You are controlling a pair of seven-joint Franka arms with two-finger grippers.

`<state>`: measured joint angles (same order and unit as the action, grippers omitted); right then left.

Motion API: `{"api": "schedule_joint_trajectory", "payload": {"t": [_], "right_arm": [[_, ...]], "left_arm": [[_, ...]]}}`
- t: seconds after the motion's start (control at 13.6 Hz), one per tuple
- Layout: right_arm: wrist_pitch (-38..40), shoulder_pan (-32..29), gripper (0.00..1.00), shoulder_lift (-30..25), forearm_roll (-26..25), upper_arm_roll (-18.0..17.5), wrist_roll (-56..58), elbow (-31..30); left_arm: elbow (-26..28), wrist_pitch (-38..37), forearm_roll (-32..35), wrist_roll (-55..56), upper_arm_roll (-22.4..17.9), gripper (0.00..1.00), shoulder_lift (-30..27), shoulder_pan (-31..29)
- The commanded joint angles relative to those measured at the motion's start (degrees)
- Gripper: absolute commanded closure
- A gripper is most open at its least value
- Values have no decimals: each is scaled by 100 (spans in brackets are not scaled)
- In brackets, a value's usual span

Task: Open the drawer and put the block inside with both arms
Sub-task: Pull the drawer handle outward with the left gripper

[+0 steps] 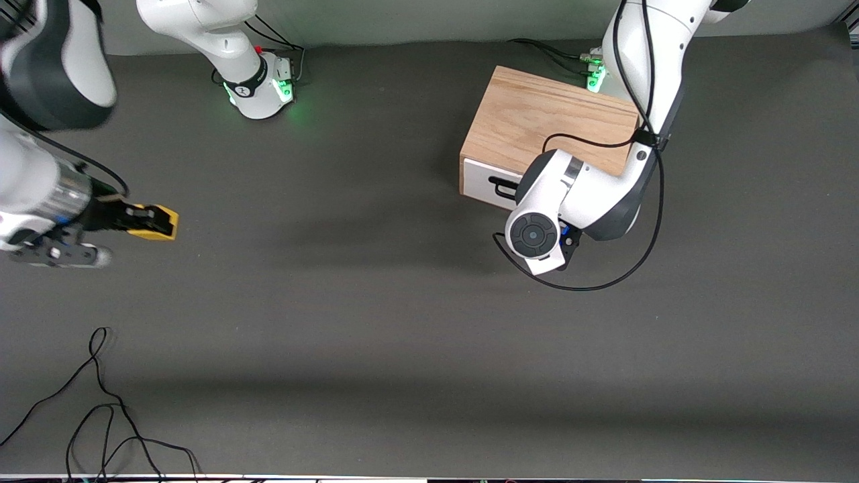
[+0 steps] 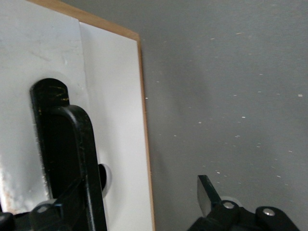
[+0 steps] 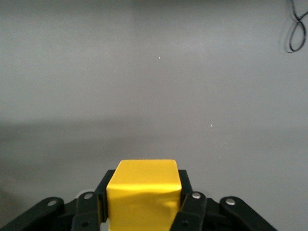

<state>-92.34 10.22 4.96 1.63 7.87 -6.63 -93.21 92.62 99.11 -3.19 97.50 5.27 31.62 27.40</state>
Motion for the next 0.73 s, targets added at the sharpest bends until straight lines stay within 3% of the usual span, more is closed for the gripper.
{"api": "schedule_joint_trajectory", "payload": {"t": [0.0,0.66], "right_arm": [[321,41,69,-275,4,40,3,83],[314,41,69,-443,-67,268,-93,-48]], "left_arm": [[-147,898,108,23,-43,0,126,20],[-314,2050,399,14,-61,0,134,-41]]}}
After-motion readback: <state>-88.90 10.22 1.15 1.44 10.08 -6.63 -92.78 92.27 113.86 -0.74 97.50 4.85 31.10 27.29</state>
